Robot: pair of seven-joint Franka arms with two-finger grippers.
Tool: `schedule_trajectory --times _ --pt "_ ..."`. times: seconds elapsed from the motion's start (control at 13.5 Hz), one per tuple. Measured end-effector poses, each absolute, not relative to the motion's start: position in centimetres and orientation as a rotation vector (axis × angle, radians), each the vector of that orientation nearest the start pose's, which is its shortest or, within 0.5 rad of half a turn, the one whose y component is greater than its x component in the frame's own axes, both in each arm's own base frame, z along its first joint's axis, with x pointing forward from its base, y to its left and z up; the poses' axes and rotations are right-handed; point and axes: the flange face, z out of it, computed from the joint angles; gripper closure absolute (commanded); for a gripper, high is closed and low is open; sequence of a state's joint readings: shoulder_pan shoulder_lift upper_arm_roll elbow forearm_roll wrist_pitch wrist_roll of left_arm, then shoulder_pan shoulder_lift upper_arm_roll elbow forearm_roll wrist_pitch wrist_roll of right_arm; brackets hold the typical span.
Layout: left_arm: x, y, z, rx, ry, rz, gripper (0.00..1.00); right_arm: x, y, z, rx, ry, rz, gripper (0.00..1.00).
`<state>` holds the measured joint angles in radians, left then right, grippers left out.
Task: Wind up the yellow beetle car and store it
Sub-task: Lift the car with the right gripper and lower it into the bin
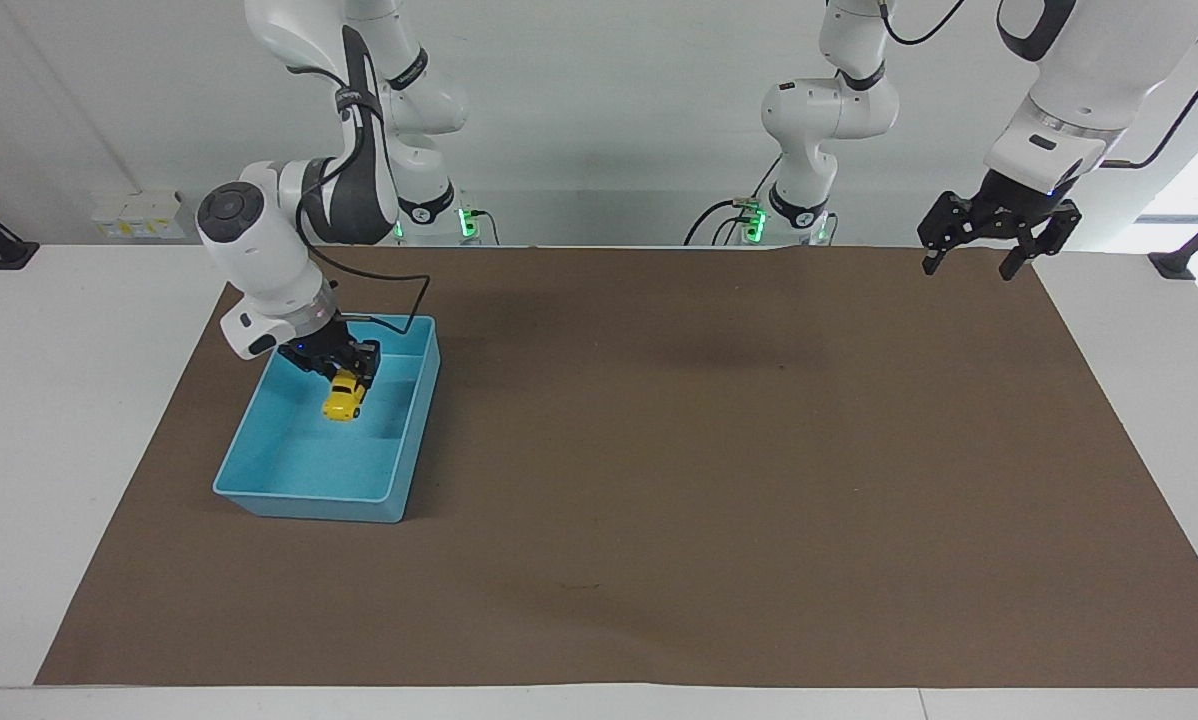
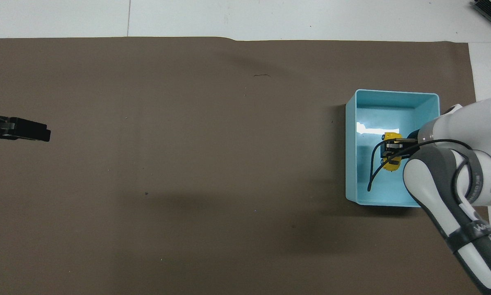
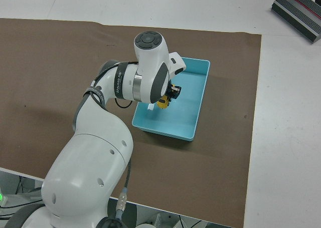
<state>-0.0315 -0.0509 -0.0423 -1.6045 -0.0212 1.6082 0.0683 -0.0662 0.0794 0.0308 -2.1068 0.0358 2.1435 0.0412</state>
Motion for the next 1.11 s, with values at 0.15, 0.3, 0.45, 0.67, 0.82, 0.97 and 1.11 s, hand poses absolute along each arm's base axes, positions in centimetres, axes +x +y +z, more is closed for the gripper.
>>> schedule_trajectory --times 0.15,0.3,0.45,0.67,0.82,0.97,1.11 --pt "54.1 -4.3 64.0 -3.151 0.224 -0.086 0.0 54.5 -2.2 36.3 -3.107 0.131 0.063 1.0" --pt "54.1 -4.3 64.0 -3.151 0.224 -0.086 0.0 53.6 -2.6 34.3 -3.108 0.119 0.049 1.0" --pt "54.1 -4.2 64.0 -3.151 0.222 -0.086 0.0 52.7 -2.8 32.1 -3.11 0.104 0.056 1.0" --pt "54.1 -4.1 64.0 -3.151 0.22 -0.086 0.0 52.3 -2.8 30.4 -3.109 0.087 0.076 1.0" --pt "54.1 -4.1 64.0 -3.151 0.218 -0.086 0.0 52.3 -2.8 30.3 -3.109 0.082 0.078 0.0" --pt "54.1 -3.9 64.0 -3.151 0.215 -0.086 0.0 52.4 -2.6 30.4 -3.109 0.078 0.073 0.0" --pt "54.1 -3.9 64.0 -3.151 0.214 -0.086 0.0 53.1 -2.8 31.3 -3.111 0.081 0.04 0.0"
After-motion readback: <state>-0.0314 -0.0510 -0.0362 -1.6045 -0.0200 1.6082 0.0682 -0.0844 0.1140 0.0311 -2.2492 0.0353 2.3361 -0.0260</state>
